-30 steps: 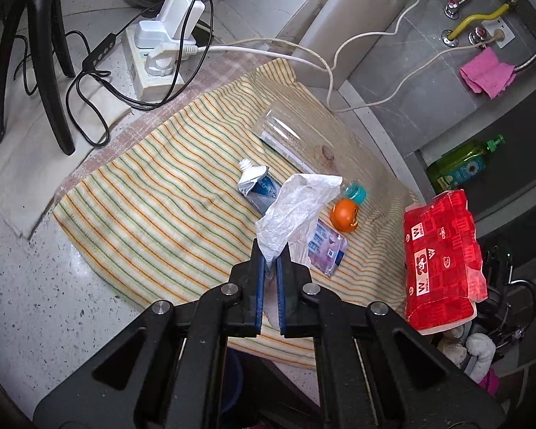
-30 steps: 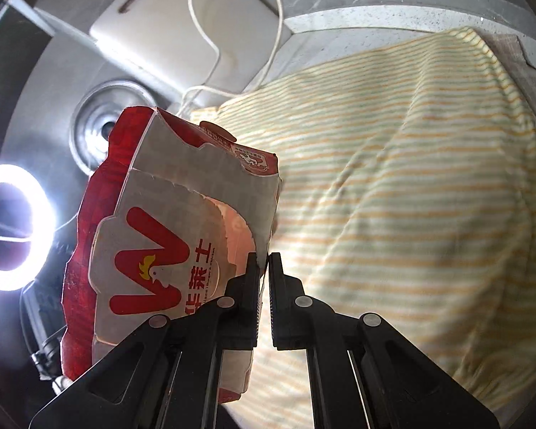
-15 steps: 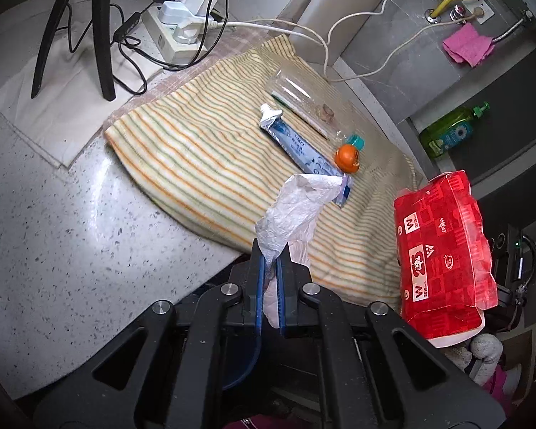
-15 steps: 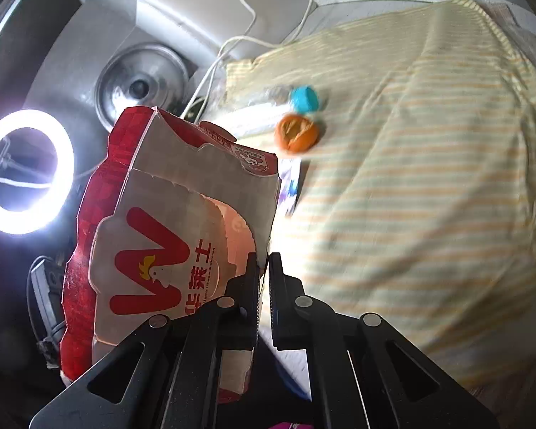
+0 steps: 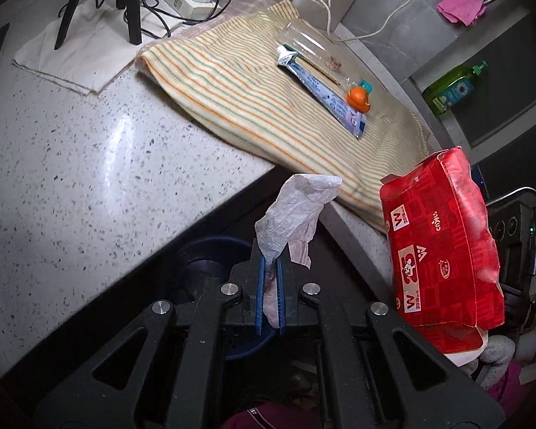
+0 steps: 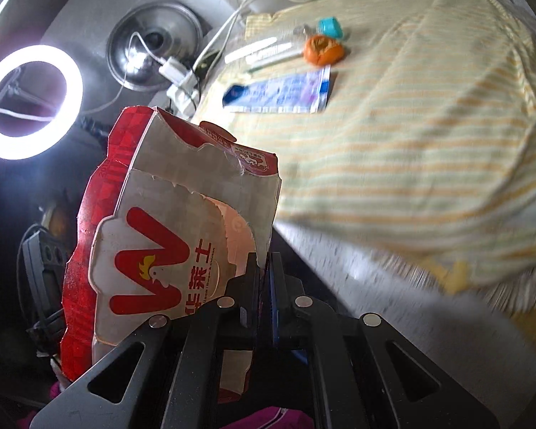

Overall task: Collect trash
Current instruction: 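Lift the bread bag and white plastic bag and carry both down toward the blue basket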

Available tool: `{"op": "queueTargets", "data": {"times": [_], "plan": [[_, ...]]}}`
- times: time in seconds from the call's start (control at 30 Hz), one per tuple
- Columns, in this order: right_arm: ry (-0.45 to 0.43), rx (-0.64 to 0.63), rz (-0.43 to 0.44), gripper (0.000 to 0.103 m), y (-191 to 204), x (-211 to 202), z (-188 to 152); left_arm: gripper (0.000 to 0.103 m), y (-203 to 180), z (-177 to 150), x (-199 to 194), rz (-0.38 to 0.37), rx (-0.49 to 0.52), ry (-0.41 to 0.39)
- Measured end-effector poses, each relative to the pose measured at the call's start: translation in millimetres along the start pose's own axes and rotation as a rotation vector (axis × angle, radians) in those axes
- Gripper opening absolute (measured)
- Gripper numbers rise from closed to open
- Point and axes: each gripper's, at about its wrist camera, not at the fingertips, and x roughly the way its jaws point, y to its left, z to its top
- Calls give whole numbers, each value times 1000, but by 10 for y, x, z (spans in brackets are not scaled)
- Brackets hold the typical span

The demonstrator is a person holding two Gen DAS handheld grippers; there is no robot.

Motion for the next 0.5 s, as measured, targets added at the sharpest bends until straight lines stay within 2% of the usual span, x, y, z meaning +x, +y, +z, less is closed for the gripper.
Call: {"op": "queueTargets", "data": {"times": [0.5], "plan": [[83,12,-63,3,-22,437,-719,4,197,-510,303,56,46,109]]}}
